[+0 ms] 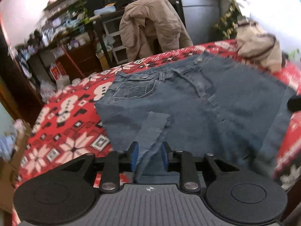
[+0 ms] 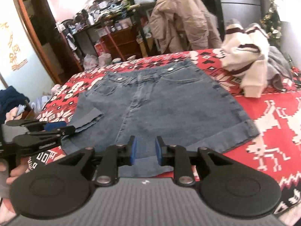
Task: Fold clothes
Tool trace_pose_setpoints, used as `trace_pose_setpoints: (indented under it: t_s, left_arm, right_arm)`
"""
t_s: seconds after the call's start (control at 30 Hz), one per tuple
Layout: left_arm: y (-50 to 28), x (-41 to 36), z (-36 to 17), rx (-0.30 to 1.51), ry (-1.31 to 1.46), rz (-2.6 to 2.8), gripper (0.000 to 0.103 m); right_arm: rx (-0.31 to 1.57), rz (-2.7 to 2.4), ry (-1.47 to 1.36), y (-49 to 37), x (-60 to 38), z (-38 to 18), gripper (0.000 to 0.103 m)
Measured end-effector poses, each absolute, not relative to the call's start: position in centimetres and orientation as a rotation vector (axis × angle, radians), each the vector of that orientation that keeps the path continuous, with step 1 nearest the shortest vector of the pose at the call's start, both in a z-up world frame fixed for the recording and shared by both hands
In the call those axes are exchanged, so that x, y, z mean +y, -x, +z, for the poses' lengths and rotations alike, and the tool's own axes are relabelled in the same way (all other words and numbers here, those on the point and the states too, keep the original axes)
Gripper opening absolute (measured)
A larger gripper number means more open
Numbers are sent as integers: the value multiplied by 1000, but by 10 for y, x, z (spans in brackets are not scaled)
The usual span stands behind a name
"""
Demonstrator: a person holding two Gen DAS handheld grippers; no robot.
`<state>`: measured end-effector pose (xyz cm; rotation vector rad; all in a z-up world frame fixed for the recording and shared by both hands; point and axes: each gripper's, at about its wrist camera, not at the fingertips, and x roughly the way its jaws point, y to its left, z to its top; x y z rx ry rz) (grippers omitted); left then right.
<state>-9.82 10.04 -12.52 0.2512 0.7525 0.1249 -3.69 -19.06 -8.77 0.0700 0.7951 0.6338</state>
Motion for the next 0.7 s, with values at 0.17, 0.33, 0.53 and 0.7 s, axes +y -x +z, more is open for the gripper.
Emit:
trace_pose_setpoints:
  t_s: [0.17, 0.33, 0.53, 0.7]
  left_arm:
    - [96, 86, -147, 750, -501, 124, 43]
    - [93, 79, -169, 734, -716, 160, 44]
    - [81, 92, -175, 750, -720, 224, 13]
    - [85, 97, -159, 697, -622, 213, 7]
  right_arm:
    - [809, 659, -46, 40, -172, -89, 25]
    - [824, 665, -37, 39, -164, -92, 28]
    - [844, 674, -36, 36, -155, -96, 29]
    - [888, 707, -147, 23, -151, -99, 31]
